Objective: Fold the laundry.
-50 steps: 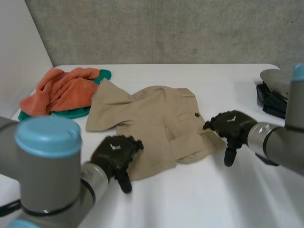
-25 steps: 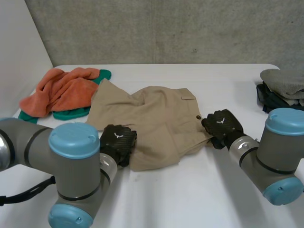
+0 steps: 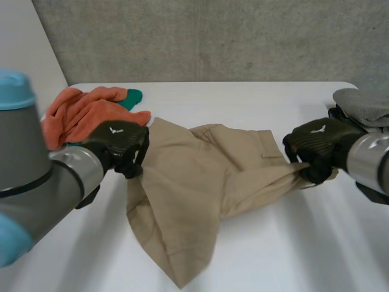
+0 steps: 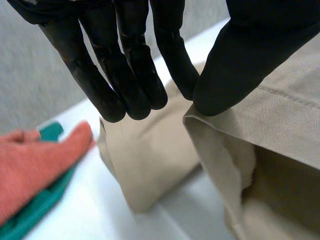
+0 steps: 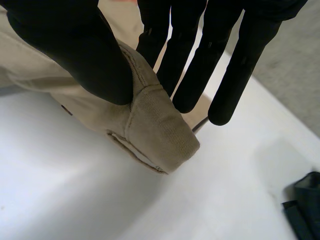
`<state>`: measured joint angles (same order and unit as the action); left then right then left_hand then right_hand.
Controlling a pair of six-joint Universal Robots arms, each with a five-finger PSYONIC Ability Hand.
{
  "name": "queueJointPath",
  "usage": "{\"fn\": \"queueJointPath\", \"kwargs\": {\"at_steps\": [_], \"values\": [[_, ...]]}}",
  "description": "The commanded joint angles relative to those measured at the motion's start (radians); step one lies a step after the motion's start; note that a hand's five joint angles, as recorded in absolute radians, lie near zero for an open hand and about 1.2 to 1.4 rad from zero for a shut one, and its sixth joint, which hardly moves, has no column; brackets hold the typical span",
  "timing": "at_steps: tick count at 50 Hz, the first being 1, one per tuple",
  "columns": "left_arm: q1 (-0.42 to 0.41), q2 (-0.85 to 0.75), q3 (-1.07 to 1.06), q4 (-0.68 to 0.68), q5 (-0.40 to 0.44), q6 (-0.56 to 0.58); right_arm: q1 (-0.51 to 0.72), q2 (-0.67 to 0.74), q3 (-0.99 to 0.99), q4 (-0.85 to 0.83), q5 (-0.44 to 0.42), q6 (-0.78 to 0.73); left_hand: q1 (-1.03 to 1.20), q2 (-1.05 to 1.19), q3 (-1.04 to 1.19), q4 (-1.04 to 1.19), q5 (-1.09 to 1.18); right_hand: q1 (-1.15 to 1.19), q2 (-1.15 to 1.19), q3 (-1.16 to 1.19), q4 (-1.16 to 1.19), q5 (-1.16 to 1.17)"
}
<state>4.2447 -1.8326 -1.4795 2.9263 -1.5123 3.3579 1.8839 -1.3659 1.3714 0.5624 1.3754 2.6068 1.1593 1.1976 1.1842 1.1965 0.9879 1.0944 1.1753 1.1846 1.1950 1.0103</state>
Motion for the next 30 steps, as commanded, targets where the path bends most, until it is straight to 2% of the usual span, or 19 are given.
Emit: {"fn": "queueJointPath", "kwargs": {"at_steps": [1, 5, 6, 10, 13, 16, 20, 28, 29, 30], "values": [[0.034, -0.212, 0.197, 0.014, -0.057, -0.005, 0.049, 0.172, -0.101, -0.136, 0.125, 0.006, 0.237, 0.199, 0.212, 0.2, 0.234, 0.302, 0.221, 0.212, 0.201, 0.211], [0.063, -0.257, 0.379, 0.088, -0.051, -0.026, 0.083, 0.212, -0.213, -0.287, 0.206, 0.048, 0.237, 0.199, 0.212, 0.2, 0.234, 0.302, 0.221, 0.212, 0.201, 0.211], [0.069, -0.248, 0.443, 0.134, -0.037, -0.047, 0.084, 0.209, -0.245, -0.371, 0.226, 0.079, 0.237, 0.199, 0.212, 0.2, 0.234, 0.302, 0.221, 0.212, 0.201, 0.211], [0.086, -0.199, 0.553, 0.284, 0.007, -0.115, 0.089, 0.165, -0.291, -0.574, 0.241, 0.159, 0.237, 0.199, 0.212, 0.2, 0.234, 0.302, 0.221, 0.212, 0.201, 0.211], [0.098, -0.169, 0.591, 0.393, 0.006, -0.175, 0.101, 0.104, -0.296, -0.674, 0.243, 0.199, 0.237, 0.199, 0.212, 0.2, 0.234, 0.302, 0.221, 0.212, 0.201, 0.211], [0.106, -0.154, 0.597, 0.409, -0.003, -0.199, 0.112, 0.073, -0.284, -0.682, 0.235, 0.207, 0.237, 0.199, 0.212, 0.2, 0.234, 0.302, 0.221, 0.212, 0.201, 0.211], [0.135, -0.148, 0.553, 0.354, -0.012, -0.206, 0.126, 0.051, -0.226, -0.684, 0.203, 0.205, 0.237, 0.199, 0.212, 0.2, 0.234, 0.302, 0.221, 0.212, 0.201, 0.211], [0.184, -0.175, 0.283, 0.318, -0.008, -0.204, 0.112, 0.042, 0.003, -0.627, 0.18, 0.176, 0.223, 0.184, 0.198, 0.186, 0.22, 0.302, 0.221, 0.212, 0.201, 0.211], [0.178, -0.181, 0.225, 0.314, 0.006, -0.212, 0.118, 0.045, 0.046, -0.615, 0.179, 0.155, -0.306, -0.345, -0.331, -0.344, -0.31, 0.302, 0.221, 0.212, 0.201, 0.211], [0.17, -0.186, 0.197, 0.312, 0.012, -0.218, 0.122, 0.047, 0.066, -0.61, 0.18, 0.144, -0.53, -0.568, -0.555, -0.567, -0.533, 0.302, 0.221, 0.212, 0.201, 0.211]]}}
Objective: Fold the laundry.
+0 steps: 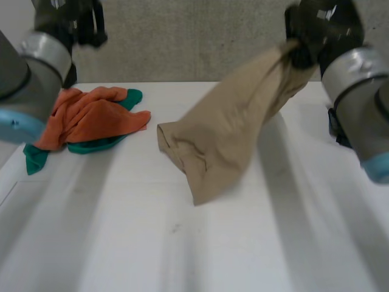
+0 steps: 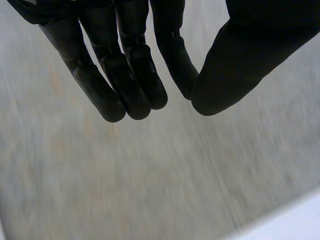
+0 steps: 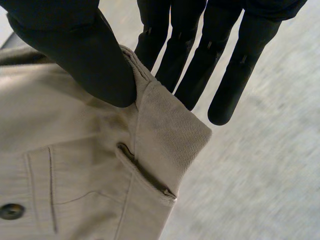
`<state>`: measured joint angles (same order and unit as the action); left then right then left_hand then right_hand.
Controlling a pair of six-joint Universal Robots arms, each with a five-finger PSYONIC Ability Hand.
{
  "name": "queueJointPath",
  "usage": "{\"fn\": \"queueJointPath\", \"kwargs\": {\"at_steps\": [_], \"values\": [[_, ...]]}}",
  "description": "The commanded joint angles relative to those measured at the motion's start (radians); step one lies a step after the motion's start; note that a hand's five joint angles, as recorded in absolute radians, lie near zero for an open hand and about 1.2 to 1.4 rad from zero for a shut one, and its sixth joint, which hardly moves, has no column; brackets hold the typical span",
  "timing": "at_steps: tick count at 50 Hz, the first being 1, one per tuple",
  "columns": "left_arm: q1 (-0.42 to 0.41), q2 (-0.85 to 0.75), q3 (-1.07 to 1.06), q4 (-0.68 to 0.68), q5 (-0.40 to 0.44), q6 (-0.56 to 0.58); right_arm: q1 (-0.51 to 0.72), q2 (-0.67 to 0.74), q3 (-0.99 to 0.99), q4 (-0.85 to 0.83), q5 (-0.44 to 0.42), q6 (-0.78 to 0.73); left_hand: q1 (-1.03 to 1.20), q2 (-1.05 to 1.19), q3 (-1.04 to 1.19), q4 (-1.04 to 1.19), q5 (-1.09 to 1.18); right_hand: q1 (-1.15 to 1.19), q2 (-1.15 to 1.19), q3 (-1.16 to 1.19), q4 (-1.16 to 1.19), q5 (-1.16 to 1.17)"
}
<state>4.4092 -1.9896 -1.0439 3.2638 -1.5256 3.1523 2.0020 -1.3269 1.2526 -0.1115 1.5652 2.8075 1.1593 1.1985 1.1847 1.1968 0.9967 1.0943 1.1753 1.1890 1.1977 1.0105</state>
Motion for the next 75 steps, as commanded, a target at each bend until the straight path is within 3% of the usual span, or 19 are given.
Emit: {"fn": "queueJointPath", "kwargs": {"at_steps": [1, 3, 8, 20, 22, 24, 27, 39, 46, 48, 52, 56, 59, 63, 65, 67, 68, 72, 75], "values": [[-0.003, -0.032, -0.264, -0.027, 0.031, -0.02, 0.009, 0.009, 0.203, 0.066, -0.01, -0.069, -0.686, -0.725, -0.711, -0.723, -0.698, 0.302, 0.221, 0.207, 0.199, 0.211], [-0.043, -0.037, -0.341, -0.044, 0.041, -0.047, 0.023, 0.011, 0.234, 0.055, -0.008, -0.098, -0.799, -0.838, -0.824, -0.836, -0.811, 0.302, 0.221, 0.207, 0.199, 0.211], [-0.119, -0.031, -0.458, -0.095, 0.028, -0.127, 0.046, 0.003, 0.217, 0.038, 0.01, -0.118, -0.776, -0.815, -0.801, -0.813, -0.788, 0.302, 0.221, 0.207, 0.199, 0.211], [-0.247, 0.06, -0.582, -0.205, -0.039, -0.305, 0.179, -0.038, 0.042, 0.194, 0.142, -0.137, -0.288, -0.327, -0.314, -0.326, -0.3, 0.302, 0.221, 0.207, 0.199, 0.211], [-0.263, 0.066, -0.596, -0.205, -0.042, -0.316, 0.201, -0.043, 0.021, 0.219, 0.165, -0.135, -0.326, -0.365, -0.352, -0.364, -0.338, 0.302, 0.221, 0.207, 0.199, 0.211], [-0.278, 0.066, -0.605, -0.191, -0.045, -0.322, 0.234, -0.058, -0.001, 0.251, 0.188, -0.135, -0.552, -0.591, -0.577, -0.589, -0.564, 0.302, 0.221, 0.207, 0.199, 0.211], [-0.287, 0.055, -0.596, -0.139, -0.067, -0.321, 0.276, -0.081, -0.016, 0.276, 0.199, -0.137, -0.72, -0.759, -0.745, -0.757, -0.732, 0.302, 0.221, 0.207, 0.199, 0.211], [-0.295, -0.041, -0.453, -0.056, -0.18, -0.331, 0.406, -0.136, -0.029, 0.28, 0.256, -0.145, -0.814, -0.853, -0.839, -0.851, -0.826, 0.302, 0.221, 0.207, 0.199, 0.211], [-0.356, -0.066, -0.421, -0.09, -0.097, -0.39, 0.44, -0.13, -0.033, 0.274, 0.273, -0.168, -0.793, -0.833, -0.819, -0.831, -0.805, 0.302, 0.221, 0.207, 0.199, 0.211], [-0.369, -0.066, -0.421, -0.092, -0.077, -0.405, 0.439, -0.129, -0.033, 0.271, 0.277, -0.169, -0.717, -0.757, -0.743, -0.755, -0.729, 0.302, 0.221, 0.207, 0.199, 0.211], [-0.381, -0.075, -0.417, -0.078, -0.071, -0.42, 0.439, -0.13, -0.029, 0.268, 0.289, -0.164, -0.36, -0.399, -0.385, -0.397, -0.372, 0.302, 0.221, 0.207, 0.199, 0.211], [-0.356, -0.078, -0.409, -0.042, -0.122, -0.426, 0.429, -0.14, -0.015, 0.273, 0.299, -0.146, 0.236, 0.197, 0.21, 0.198, 0.224, 0.302, 0.221, 0.207, 0.199, 0.211], [-0.333, -0.057, -0.401, -0.041, -0.151, -0.419, 0.405, -0.153, 0.005, 0.274, 0.297, -0.141, 0.237, 0.198, 0.212, 0.199, 0.225, 0.302, 0.221, 0.207, 0.199, 0.211], [-0.278, 0.043, -0.418, -0.079, -0.15, -0.353, 0.321, -0.155, 0.039, 0.274, 0.283, -0.164, 0.237, 0.198, 0.212, 0.199, 0.225, 0.302, 0.221, 0.207, 0.199, 0.211], [-0.22, 0.148, -0.436, -0.11, -0.111, -0.254, 0.236, -0.152, 0.059, 0.277, 0.263, -0.189, 0.237, 0.198, 0.212, 0.199, 0.225, 0.302, 0.221, 0.207, 0.199, 0.211], [-0.183, 0.221, -0.444, -0.136, -0.056, -0.162, 0.186, -0.144, 0.07, 0.28, 0.239, -0.204, 0.237, 0.198, 0.212, 0.199, 0.225, 0.302, 0.221, 0.207, 0.199, 0.211], [-0.153, 0.283, -0.453, -0.174, 0.012, -0.059, 0.147, -0.132, 0.082, 0.285, 0.213, -0.215, 0.237, 0.198, 0.212, 0.199, 0.225, 0.302, 0.221, 0.207, 0.199, 0.211], [-0.093, 0.406, -0.458, -0.284, 0.174, 0.174, 0.08, -0.088, 0.116, 0.302, 0.13, -0.223, 0.237, 0.198, 0.212, 0.199, 0.225, 0.302, 0.221, 0.207, 0.199, 0.211], [-0.065, 0.408, -0.449, -0.338, 0.216, 0.271, 0.061, -0.055, 0.142, 0.302, 0.09, -0.224, 0.237, 0.198, 0.212, 0.199, 0.225, 0.302, 0.221, 0.207, 0.199, 0.211]]}}
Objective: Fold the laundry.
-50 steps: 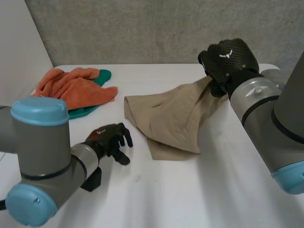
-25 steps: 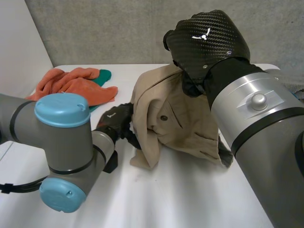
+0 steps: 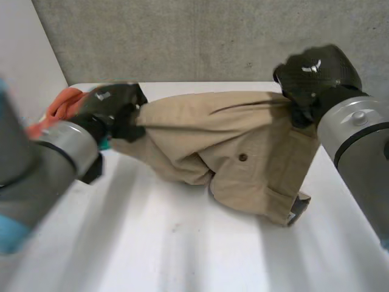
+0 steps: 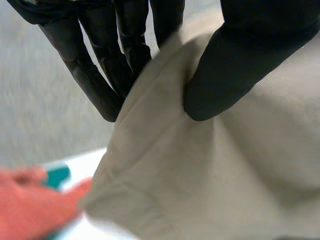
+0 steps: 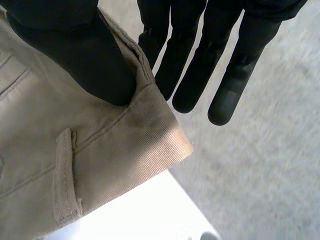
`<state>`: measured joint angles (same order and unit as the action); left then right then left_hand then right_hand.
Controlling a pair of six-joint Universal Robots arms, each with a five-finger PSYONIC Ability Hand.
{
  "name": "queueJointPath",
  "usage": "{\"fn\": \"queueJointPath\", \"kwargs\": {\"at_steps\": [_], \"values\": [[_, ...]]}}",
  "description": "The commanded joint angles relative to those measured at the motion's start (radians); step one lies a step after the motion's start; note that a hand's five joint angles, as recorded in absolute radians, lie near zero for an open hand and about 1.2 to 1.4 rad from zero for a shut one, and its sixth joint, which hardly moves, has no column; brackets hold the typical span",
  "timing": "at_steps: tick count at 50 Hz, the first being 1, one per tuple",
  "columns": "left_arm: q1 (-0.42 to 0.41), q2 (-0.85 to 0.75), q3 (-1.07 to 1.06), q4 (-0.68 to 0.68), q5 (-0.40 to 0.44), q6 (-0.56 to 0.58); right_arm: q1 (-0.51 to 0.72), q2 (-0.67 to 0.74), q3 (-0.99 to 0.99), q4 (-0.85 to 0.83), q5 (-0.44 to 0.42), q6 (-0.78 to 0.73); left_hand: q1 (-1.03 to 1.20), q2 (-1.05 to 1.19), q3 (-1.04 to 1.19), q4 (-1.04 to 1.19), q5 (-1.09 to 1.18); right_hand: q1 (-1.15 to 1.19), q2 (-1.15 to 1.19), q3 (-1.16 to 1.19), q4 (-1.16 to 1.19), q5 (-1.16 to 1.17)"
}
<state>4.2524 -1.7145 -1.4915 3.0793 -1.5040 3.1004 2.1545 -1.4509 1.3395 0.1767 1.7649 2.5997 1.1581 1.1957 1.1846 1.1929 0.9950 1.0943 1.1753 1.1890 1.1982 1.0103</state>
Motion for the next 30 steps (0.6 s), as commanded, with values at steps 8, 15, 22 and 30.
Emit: {"fn": "queueJointPath", "kwargs": {"at_steps": [8, 15, 22, 30], "values": [[0.07, -0.153, 0.121, -0.226, 0.137, 0.457, -0.097, 0.202, 0.07, -0.051, -0.14, -0.079, 0.238, 0.201, 0.212, 0.203, 0.227, 0.302, 0.221, 0.207, 0.198, 0.211], [0.034, -0.415, 0.515, -0.121, 0.027, 0.48, -0.102, 0.351, -0.144, -0.259, -0.121, -0.104, 0.238, 0.201, 0.212, 0.203, 0.227, 0.302, 0.221, 0.207, 0.198, 0.211], [0.03, -0.366, 0.76, 0.292, 0.047, 0.417, -0.104, 0.408, -0.424, -0.704, -0.122, -0.053, 0.238, 0.201, 0.212, 0.203, 0.227, 0.302, 0.221, 0.207, 0.198, 0.211], [0.029, -0.251, 0.565, 0.473, -0.011, 0.356, -0.114, 0.435, -0.494, -0.823, -0.216, 0.031, 0.238, 0.201, 0.212, 0.203, 0.227, 0.302, 0.221, 0.207, 0.198, 0.211]]}}
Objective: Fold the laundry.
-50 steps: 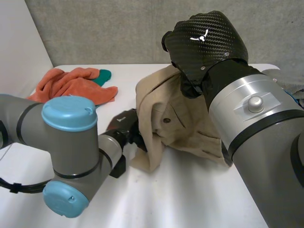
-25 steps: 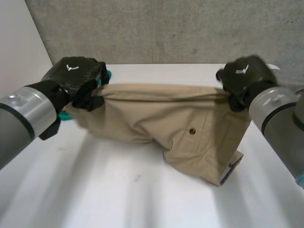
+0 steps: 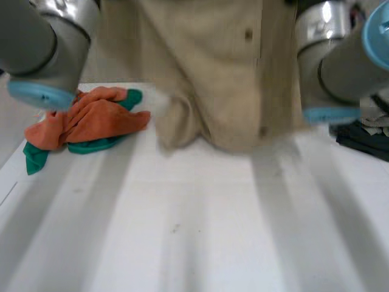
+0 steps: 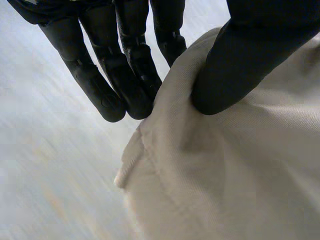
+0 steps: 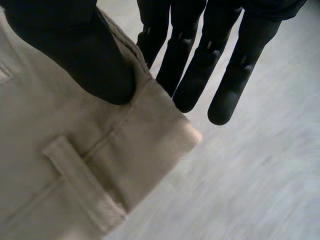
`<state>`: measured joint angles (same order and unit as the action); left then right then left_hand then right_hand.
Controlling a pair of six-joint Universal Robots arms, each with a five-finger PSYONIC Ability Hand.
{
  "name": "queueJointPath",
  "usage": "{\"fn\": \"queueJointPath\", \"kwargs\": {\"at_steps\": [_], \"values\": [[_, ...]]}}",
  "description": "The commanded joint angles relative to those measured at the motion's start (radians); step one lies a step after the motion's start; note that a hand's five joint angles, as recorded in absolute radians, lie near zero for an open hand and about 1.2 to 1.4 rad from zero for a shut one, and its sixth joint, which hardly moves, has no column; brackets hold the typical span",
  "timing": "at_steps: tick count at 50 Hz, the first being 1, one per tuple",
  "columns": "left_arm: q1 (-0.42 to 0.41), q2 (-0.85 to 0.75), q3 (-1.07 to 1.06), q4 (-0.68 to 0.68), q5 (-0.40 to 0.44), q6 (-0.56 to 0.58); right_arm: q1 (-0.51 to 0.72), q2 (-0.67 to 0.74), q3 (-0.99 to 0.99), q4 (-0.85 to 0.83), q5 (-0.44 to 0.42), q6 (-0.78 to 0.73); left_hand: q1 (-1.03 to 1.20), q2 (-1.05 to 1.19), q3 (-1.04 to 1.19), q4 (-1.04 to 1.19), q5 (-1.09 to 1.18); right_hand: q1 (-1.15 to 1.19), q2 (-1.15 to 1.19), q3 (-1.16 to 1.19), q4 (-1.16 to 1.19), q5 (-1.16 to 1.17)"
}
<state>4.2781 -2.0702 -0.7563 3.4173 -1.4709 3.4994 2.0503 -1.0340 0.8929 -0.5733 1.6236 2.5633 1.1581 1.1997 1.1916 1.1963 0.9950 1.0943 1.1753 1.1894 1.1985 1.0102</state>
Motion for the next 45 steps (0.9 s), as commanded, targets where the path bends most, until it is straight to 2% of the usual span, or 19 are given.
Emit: {"fn": "queueJointPath", "kwargs": {"at_steps": [1, 5, 14, 22, 29, 36, 40, 41, 45], "values": [[0.006, 0.114, -0.202, 0.135, -0.054, -0.042, -0.015, 0.019, -0.037, -0.059, -0.08, 0.074, 0.238, 0.197, 0.205, 0.2, 0.227, 0.302, 0.221, 0.207, 0.198, 0.212], [0.009, 0.171, -0.389, 0.131, -0.077, -0.042, -0.038, 0.008, 0.066, 0.015, -0.091, 0.097, 0.238, 0.197, 0.205, 0.2, 0.227, 0.302, 0.221, 0.207, 0.198, 0.212], [-0.041, 0.2, -0.883, 0.12, -0.051, -0.066, -0.055, -0.029, 0.538, 0.043, -0.139, 0.106, 0.238, 0.197, 0.205, 0.2, 0.227, 0.302, 0.221, 0.207, 0.198, 0.212], [-0.073, 0.084, -1.037, 0.09, -0.068, -0.069, -0.087, 0.055, 0.76, 0.055, -0.192, 0.017, 0.238, 0.197, 0.205, 0.2, 0.227, 0.302, 0.221, 0.207, 0.198, 0.212], [-0.064, 0.128, -1.049, 0.016, -0.1, -0.076, -0.091, 0.011, 0.811, 0.147, -0.183, -0.005, 0.238, 0.197, 0.205, 0.2, 0.227, 0.302, 0.221, 0.207, 0.198, 0.212], [-0.084, 0.219, -1.097, -0.121, -0.094, -0.065, -0.085, -0.144, 0.802, 0.444, -0.174, -0.014, 0.238, 0.197, 0.205, 0.2, 0.227, 0.302, 0.221, 0.207, 0.198, 0.212], [-0.115, 0.278, -1.111, -0.303, -0.091, -0.048, -0.093, -0.192, 0.759, 0.689, -0.169, -0.072, 0.238, 0.197, 0.205, 0.2, 0.227, 0.302, 0.221, 0.207, 0.198, 0.212], [-0.141, 0.306, -1.109, -0.404, -0.089, -0.04, -0.098, -0.204, 0.742, 0.813, -0.169, -0.109, 0.238, 0.197, 0.205, 0.2, 0.227, 0.302, 0.221, 0.207, 0.198, 0.212], [-0.21, 0.354, -1.097, -0.609, -0.101, -0.04, -0.105, -0.224, 0.712, 1.095, -0.162, -0.228, 0.238, 0.197, 0.205, 0.2, 0.227, 0.302, 0.221, 0.207, 0.198, 0.212]]}}
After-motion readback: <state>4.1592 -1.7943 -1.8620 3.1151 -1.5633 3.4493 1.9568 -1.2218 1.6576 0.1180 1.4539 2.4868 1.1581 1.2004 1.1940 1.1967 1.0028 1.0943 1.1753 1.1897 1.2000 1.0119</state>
